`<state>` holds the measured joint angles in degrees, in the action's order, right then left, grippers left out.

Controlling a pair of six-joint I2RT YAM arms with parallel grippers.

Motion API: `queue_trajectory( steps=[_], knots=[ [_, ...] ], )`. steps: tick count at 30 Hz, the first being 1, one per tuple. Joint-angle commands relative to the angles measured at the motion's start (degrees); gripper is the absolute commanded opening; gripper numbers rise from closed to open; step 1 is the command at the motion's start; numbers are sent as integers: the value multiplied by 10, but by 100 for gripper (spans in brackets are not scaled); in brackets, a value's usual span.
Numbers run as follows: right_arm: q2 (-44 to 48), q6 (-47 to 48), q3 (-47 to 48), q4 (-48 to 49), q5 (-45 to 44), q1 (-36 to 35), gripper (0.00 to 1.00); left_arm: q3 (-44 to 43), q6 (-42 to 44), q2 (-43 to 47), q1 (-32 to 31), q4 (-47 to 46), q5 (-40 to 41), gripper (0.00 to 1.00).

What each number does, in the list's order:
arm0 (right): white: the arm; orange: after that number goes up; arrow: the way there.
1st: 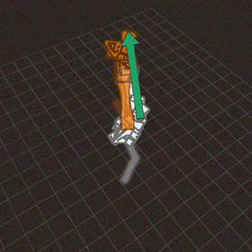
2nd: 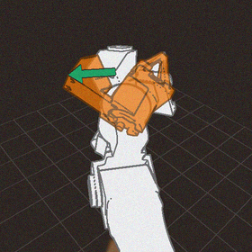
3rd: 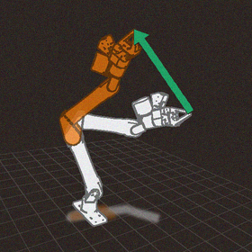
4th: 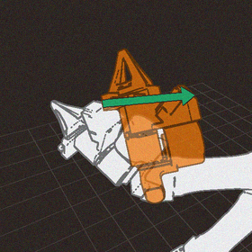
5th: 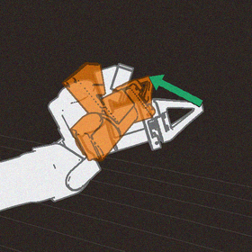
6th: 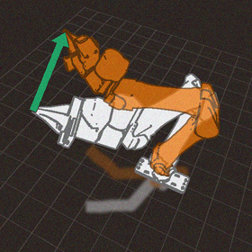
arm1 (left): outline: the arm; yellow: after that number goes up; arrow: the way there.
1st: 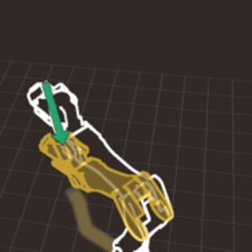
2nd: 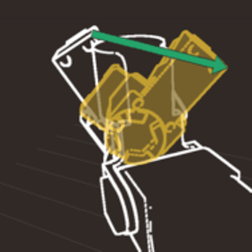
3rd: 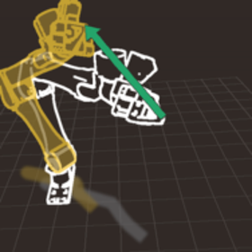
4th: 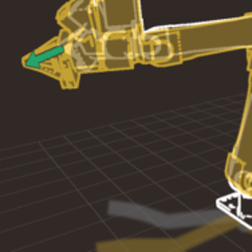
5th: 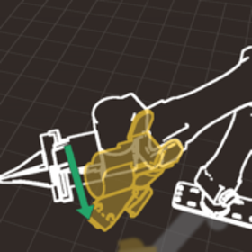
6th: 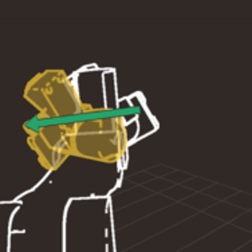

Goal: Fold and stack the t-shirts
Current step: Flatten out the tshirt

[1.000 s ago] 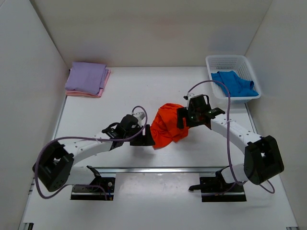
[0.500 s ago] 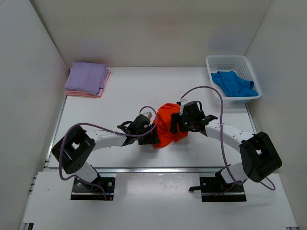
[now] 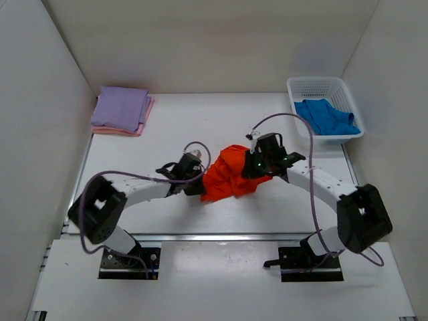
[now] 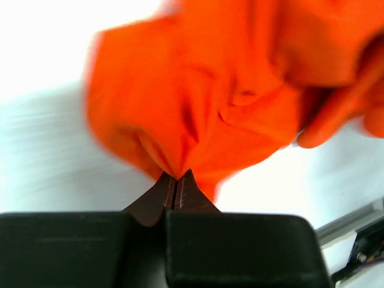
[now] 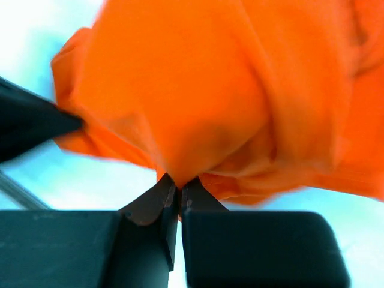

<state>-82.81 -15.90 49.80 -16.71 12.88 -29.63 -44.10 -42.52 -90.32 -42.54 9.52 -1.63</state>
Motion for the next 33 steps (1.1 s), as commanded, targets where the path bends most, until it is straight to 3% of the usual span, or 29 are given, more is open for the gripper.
queue_trajectory(
  steps=[1, 6, 8, 13, 26, 33],
  knots=[
    [106, 9, 62, -30, 14, 64, 0, 3, 54, 146, 84, 102, 40, 0],
    [185, 11, 114, -83, 43, 169, 0, -42, 106, 314, 241, 196, 19, 0],
    [211, 10, 124, -84, 52, 208, 0, -73, 138, 338, 271, 233, 17, 0],
    [274, 9, 117, -82, 72, 295, 0, -104, 154, 373, 271, 274, 55, 0],
    [315, 47, 134, -143, 26, 300, 0, -222, 217, 372, 316, 350, 116, 0],
    [337, 63, 96, -177, 10, 273, 0, -353, 261, 288, 320, 371, 120, 0]
  ],
)
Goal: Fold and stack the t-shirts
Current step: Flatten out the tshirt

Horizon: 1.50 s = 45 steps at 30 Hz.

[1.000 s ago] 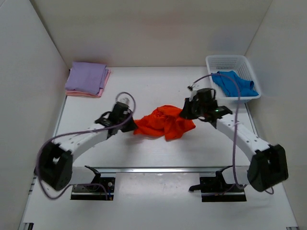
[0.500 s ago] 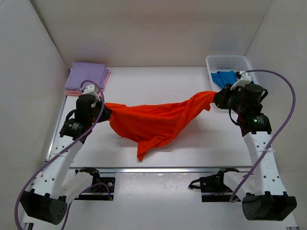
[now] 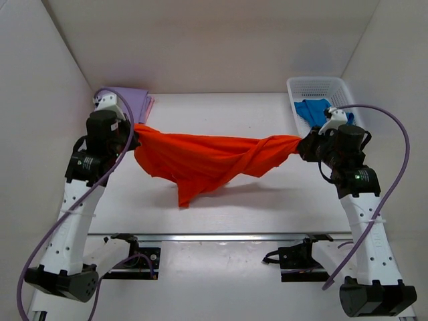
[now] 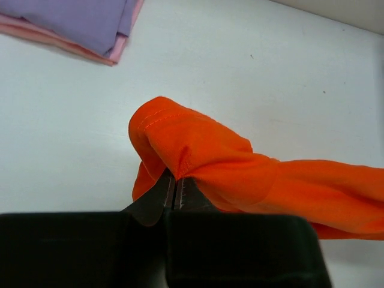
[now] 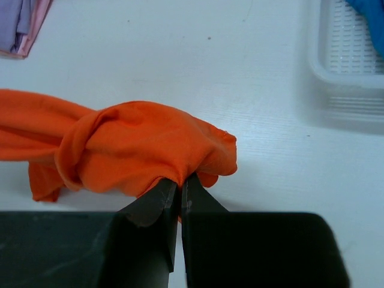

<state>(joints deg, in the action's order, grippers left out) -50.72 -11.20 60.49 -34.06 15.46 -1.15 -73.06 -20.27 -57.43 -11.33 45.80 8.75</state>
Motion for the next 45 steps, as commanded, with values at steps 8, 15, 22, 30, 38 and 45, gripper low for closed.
queue_trajectory(
  steps=[8, 15, 22, 30, 38, 45],
  knots=[
    [-7, 7, -80, 4, -69, -102, 0, -320, 74, -346, -1, 81, 6, 26],
    [-10, 6, -146, 14, -59, -103, 0, -95, 37, -219, -19, -2, -51, 61],
    [-41, 7, -167, 38, -50, -100, 0, 170, -37, -31, -119, -37, -114, 57],
    [-61, -12, -182, 70, -49, -134, 0, 348, -101, 54, -113, -108, -100, 68],
    [-57, -17, -187, 80, -41, -132, 0, 416, -142, 21, -122, -207, -76, 74],
    [-47, -24, -187, 85, -26, -129, 0, 399, -110, -80, -121, -231, -44, 57]
  ],
)
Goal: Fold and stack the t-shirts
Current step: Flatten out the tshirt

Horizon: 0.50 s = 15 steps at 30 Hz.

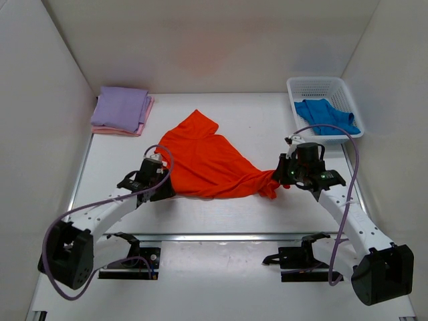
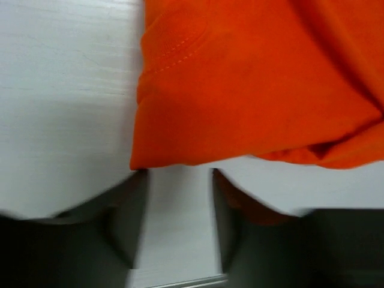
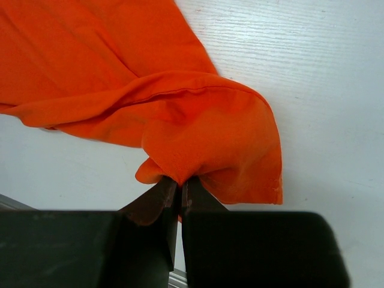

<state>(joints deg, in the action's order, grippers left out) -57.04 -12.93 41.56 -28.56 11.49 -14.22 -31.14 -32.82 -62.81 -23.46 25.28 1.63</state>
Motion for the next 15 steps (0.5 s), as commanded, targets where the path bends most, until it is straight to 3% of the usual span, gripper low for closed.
queue_trajectory(
  steps=[1, 3, 7, 11, 15],
  knots=[
    [22, -9, -2, 32, 13, 1, 1, -28, 28, -36, 8, -24, 27, 46],
    [29, -7, 6, 30, 20, 2, 0, -55, 50, -43, 23, -8, 29, 0],
    [67, -2, 11, 23, 22, 14, 0, -89, 78, 15, 43, 48, 75, 0],
    [97, 5, 26, -3, 38, 46, 0, -122, 102, 73, 92, 103, 54, 0],
    [123, 16, 56, -34, 73, 93, 0, -185, 132, 102, 94, 159, 73, 0]
  ],
)
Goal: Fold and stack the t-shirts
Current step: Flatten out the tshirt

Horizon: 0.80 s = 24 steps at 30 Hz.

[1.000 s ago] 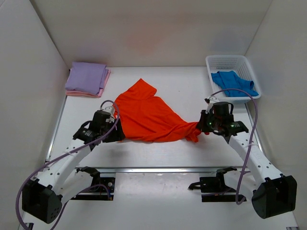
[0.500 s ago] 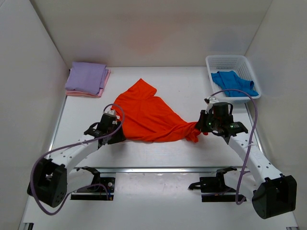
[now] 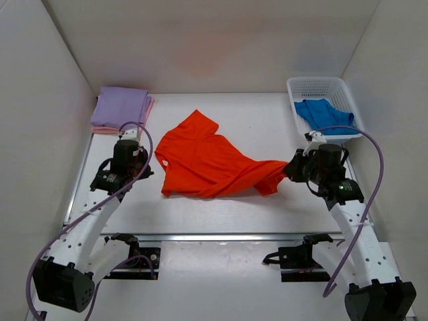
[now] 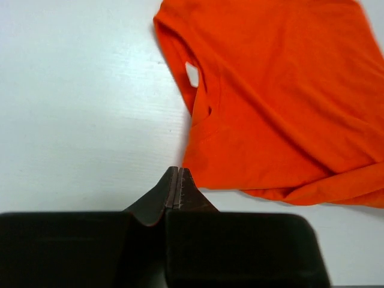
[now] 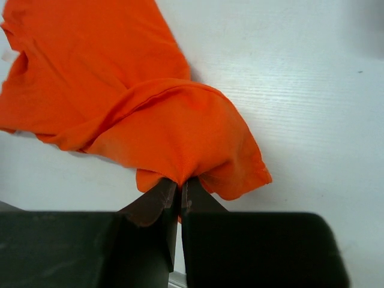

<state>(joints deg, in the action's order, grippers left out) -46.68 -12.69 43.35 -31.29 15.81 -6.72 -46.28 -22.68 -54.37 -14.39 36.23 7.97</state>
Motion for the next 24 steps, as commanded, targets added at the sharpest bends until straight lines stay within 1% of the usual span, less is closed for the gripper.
queue_trajectory(
  steps=[1, 2, 3, 4, 5, 6, 7, 8, 9, 10, 13, 17, 24],
  knots=[
    [26, 14, 39, -8, 30, 29, 0, -31, 31, 14, 8, 50, -14, 0],
    [25, 10, 38, -9, 42, 36, 0, -28, 28, 8, 4, 47, -26, 0],
    [19, 14, 39, -6, 47, 37, 0, -9, 25, 4, -1, 33, -43, 9],
    [19, 9, 37, -5, 46, 31, 0, 21, 12, 6, -15, 25, -48, 30],
    [20, 9, 36, -4, 42, 29, 0, 53, -1, 0, -28, 0, -56, 38],
    [21, 4, 32, 1, 36, 21, 0, 69, -7, 1, -31, -23, -66, 48],
    [19, -4, 28, 6, 30, 12, 0, 100, -21, -3, -36, -38, -76, 53],
    [21, -8, 24, 10, 24, 1, 0, 124, -32, -4, -41, -65, -94, 56],
    [18, -15, 25, 15, 21, -4, 0, 131, -36, -4, -42, -82, -93, 60],
    [16, -19, 23, 18, 20, -14, 0, 139, -50, -8, -50, -88, -96, 62],
    [10, -27, 16, 26, 17, -30, 0, 148, -61, -16, -56, -112, -96, 64],
    [6, -38, 7, 40, 12, -43, 0, 166, -63, -32, -45, -142, -90, 64],
    [2, -53, -1, 56, 24, -46, 0, 192, -81, -98, -73, -200, -87, 65]
  ],
)
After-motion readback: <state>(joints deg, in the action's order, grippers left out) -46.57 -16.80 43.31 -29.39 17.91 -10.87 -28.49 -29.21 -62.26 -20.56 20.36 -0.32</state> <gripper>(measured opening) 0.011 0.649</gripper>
